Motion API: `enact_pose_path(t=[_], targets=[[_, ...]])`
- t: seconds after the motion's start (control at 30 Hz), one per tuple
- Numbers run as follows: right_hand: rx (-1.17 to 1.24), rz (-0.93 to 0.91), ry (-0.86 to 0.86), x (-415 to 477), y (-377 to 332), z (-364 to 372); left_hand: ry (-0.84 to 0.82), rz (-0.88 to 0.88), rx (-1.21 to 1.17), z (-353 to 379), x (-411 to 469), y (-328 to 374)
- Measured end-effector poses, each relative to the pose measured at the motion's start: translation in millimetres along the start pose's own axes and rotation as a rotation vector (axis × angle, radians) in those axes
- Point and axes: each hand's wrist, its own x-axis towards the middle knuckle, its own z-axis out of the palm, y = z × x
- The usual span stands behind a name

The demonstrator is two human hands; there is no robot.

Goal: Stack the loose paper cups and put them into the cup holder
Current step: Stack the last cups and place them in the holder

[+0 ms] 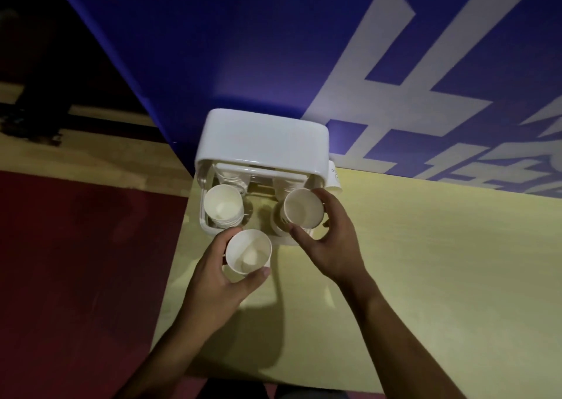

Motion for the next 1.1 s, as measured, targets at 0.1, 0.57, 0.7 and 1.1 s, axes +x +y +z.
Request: enact_pose_path(t=[0.1, 0.57, 0.7, 1.1], targets=[[-0.089, -0.004, -0.026, 3, 12, 16, 0.007, -0.002, -0.020, -7, 0, -4], [-0.035, 0.122, -0.041, -11, 24, 26, 0.077, 0.150, 0.017, 8, 21, 35], [0.290, 0.162, 0.120, -33, -14, 2, 0.056, 0.252, 0.122, 15, 27, 56], [0.102, 0.094, -0.012, -8, 18, 3, 0.020, 0.226, 0.291, 68, 67, 35]])
